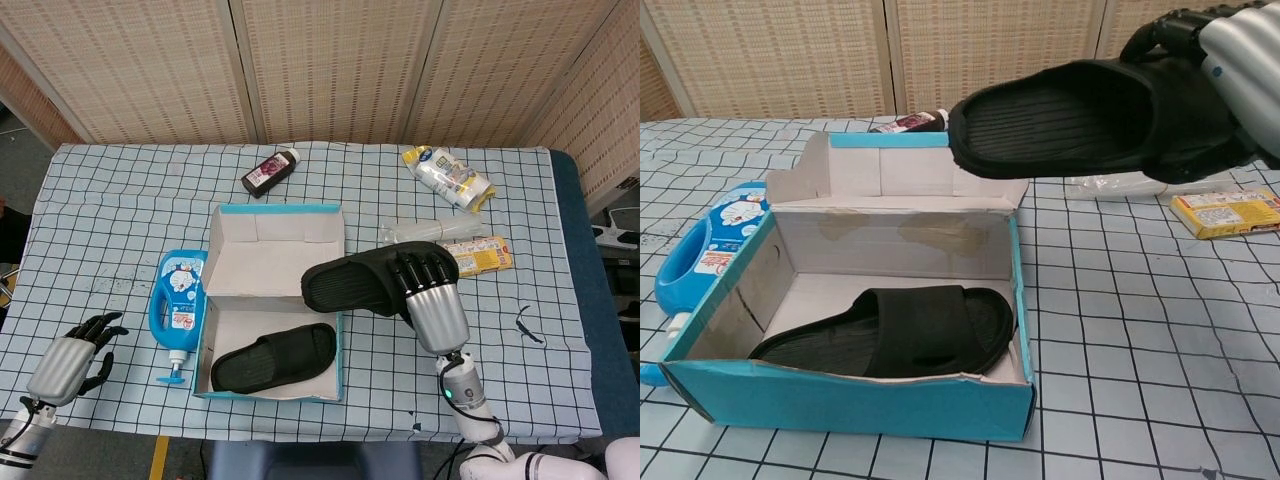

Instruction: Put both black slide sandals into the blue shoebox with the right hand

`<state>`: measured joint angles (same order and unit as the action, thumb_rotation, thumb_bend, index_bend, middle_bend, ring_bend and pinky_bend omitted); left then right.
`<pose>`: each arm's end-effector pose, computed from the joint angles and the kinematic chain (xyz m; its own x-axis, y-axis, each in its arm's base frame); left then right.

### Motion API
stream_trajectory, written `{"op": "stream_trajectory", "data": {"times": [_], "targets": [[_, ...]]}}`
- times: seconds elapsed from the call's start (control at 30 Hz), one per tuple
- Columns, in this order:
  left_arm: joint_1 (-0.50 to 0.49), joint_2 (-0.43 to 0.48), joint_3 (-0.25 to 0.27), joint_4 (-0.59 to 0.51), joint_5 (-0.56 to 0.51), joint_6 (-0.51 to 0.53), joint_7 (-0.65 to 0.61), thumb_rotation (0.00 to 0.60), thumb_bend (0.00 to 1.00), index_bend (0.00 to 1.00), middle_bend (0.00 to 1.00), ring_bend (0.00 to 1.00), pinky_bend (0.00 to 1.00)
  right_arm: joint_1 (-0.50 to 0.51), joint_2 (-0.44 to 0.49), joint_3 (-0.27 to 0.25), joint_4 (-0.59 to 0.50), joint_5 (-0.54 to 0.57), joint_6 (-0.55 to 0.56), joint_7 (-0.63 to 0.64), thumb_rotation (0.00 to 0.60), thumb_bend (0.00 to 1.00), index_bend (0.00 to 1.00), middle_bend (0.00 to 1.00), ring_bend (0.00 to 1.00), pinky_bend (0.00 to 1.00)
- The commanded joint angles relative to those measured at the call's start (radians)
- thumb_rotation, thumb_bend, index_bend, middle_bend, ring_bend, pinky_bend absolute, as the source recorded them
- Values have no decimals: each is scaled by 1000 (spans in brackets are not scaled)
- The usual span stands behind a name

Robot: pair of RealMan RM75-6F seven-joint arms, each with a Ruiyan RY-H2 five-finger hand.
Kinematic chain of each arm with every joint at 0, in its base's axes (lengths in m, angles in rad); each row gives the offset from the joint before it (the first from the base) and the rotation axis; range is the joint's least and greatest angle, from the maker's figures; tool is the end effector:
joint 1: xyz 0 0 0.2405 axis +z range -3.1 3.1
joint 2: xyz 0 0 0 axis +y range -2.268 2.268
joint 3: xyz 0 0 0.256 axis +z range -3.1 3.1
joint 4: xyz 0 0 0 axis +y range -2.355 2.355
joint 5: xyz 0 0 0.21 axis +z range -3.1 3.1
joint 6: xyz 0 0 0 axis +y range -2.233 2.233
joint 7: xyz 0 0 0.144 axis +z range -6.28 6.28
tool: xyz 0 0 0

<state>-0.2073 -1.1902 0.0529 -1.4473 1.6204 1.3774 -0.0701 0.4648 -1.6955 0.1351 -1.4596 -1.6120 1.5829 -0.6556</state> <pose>-0.3151 0.1975 0.1175 0.4574 0.1556 0.8755 0.8795 -0.2247 -0.4195 -0.1452 -0.2636 0.0216 0.4769 0.3861 0.7896 -0.7459 -0.2975 0.5959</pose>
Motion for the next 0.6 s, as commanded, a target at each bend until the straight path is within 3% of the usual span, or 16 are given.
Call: {"op": "stream_trajectory", "data": {"times": [0.03, 0.37, 0.6], "targets": [[1, 1, 0, 2, 0, 3, -5, 600, 620, 289, 131, 155, 360, 43, -66, 26, 25, -12, -43, 7, 600, 18, 625, 613, 464, 598], [2, 8, -3, 4, -2, 7, -27, 600, 622, 289, 131, 155, 360, 157, -261, 94, 111, -9, -136, -16, 600, 17, 625, 615, 465, 599], [2, 12, -2, 1, -4, 4, -26, 600, 622, 289, 131, 155, 360, 186, -346, 87, 148, 33, -208, -28, 600, 17, 625, 615, 465, 599]]}}
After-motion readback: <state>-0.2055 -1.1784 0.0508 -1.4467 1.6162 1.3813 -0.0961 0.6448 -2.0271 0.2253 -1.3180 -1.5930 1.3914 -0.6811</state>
